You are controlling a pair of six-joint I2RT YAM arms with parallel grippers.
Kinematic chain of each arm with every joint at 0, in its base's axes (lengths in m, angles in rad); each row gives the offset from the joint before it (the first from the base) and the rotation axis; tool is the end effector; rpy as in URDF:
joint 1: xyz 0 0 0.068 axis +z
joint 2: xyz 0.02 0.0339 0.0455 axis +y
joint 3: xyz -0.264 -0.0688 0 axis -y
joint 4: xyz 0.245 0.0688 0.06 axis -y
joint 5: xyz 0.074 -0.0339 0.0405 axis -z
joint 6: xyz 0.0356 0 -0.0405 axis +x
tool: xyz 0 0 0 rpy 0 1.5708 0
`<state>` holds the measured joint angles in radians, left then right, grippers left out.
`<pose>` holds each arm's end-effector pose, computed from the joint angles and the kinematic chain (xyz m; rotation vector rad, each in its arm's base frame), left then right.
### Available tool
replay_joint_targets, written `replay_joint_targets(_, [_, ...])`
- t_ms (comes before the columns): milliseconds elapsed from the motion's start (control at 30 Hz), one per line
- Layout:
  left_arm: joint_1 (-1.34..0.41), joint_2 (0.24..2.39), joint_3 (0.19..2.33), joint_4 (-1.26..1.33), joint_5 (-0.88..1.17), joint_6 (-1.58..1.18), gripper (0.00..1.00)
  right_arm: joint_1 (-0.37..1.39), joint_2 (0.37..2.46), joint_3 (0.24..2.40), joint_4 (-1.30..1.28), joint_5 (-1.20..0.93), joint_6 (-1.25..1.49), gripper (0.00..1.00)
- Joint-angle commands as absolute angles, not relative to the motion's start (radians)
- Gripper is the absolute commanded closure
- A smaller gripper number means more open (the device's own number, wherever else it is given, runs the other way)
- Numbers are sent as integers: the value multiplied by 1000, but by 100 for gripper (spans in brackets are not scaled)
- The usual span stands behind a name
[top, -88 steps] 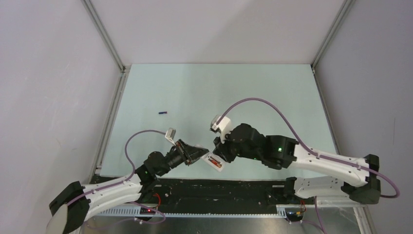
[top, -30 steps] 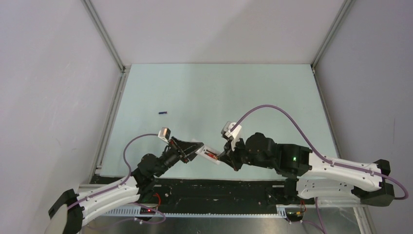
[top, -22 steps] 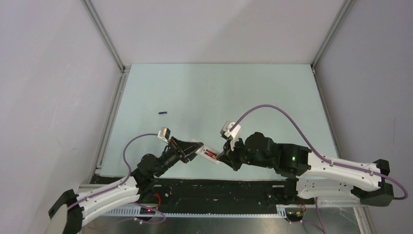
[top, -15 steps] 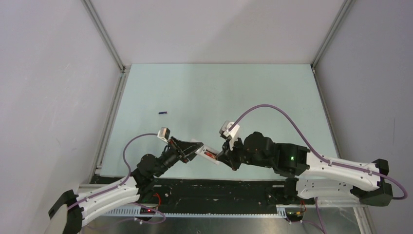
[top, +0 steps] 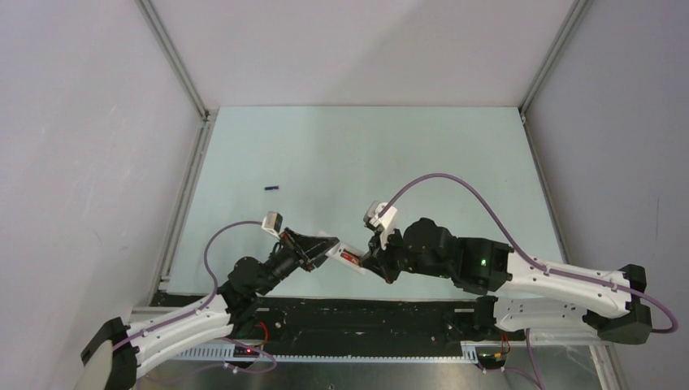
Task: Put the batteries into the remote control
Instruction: Load the battery into the remote control.
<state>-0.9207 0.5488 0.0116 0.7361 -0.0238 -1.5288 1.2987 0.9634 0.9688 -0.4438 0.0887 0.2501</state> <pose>0.0875 -0.1136 0.1990 -0.5348 1.6215 -1.9552 0.0603 0.2044 0.3451 -1.0113 1.8685 0.8766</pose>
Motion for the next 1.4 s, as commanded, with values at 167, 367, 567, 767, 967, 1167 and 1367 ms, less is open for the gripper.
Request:
replay_joint_targets(167, [-923,539,-8,754,-17,-1471,100,1291,1004,973,-419,74,250,100])
replay_joint_targets(367, [-922,537,30,747,-8,-1455,100,1280,1020,974,-417,84,256,100])
replay_joint_targets(567, [-923,538,39,741,-8,-1442,100,1267,1028,974,-419,77,258,100])
replay_joint_targets(767, [-922,544,49,738,24,-1425,100,1259,1053,973,-421,74,259,100])
replay_joint_targets(967, [-922,542,52,737,29,-1420,100,1246,1092,973,-421,85,270,100])
replay_joint_targets(1167, [-922,548,54,733,35,-1417,100,1224,1120,974,-430,71,287,100])
replay_joint_targets(1367, [-923,556,63,732,42,-1410,100,1210,1175,992,-463,66,298,100])
